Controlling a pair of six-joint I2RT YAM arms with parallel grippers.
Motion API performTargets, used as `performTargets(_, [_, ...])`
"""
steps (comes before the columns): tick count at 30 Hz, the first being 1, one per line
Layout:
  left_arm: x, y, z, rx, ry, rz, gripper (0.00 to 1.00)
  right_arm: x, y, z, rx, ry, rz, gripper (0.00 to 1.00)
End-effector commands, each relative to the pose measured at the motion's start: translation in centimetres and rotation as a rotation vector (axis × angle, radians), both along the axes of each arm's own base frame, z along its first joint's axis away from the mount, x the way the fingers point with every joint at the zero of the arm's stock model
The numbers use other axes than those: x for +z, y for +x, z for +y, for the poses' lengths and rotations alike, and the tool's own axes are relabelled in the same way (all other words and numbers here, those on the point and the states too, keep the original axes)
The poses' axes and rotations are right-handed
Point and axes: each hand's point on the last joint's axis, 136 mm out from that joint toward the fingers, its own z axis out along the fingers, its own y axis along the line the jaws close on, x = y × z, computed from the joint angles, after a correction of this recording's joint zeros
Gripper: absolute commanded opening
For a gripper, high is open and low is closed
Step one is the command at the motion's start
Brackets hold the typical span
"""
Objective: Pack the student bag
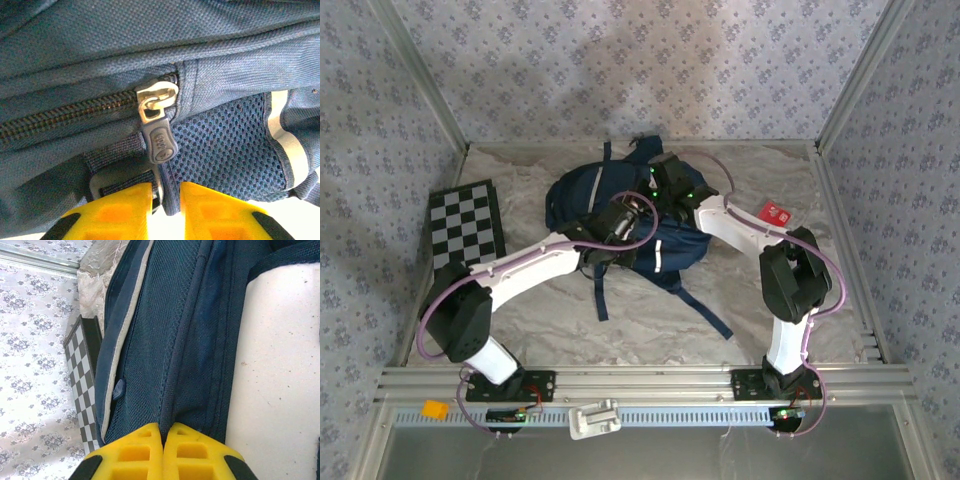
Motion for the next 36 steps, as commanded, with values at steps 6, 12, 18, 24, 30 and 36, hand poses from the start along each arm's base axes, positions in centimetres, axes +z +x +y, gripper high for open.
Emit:
performTargets(6, [5.4, 5.4, 0.0, 0.128, -0.099, -0.187, 0.33, 2.8, -1.8, 3.3, 0.131, 0.095, -0.05, 0.0])
performTargets(12, [6.4, 6.9, -0.2, 0.14, -0.129, -0.269, 0.25, 2.4, -2.0, 3.2, 0.129, 0.089, -0.044, 0.0])
performTargets(18, [7.7, 7.3, 0.7, 0.156, -0.147, -0.351, 0.12, 1.8, -2.5, 2.9, 0.137, 0.077, -0.036, 0.0])
performTargets(24, [6.6, 6.3, 3.4, 0.157, -0.074, -0.33, 0.02, 1.6, -2.9, 1.8, 0.164, 0.027, -0.039, 0.0])
performTargets(30, [4.4, 5.3, 5.5, 0.128, -0.046, -0.272, 0.0, 1.4, -3.4, 1.0, 0.184, 0.012, -0.023, 0.0])
performTargets(36, [4.4, 2.5, 3.0, 0.004, -0.144, -0.252, 0.1, 1.5, -3.3, 1.1, 0.181, 0.027, -0.018, 0.0])
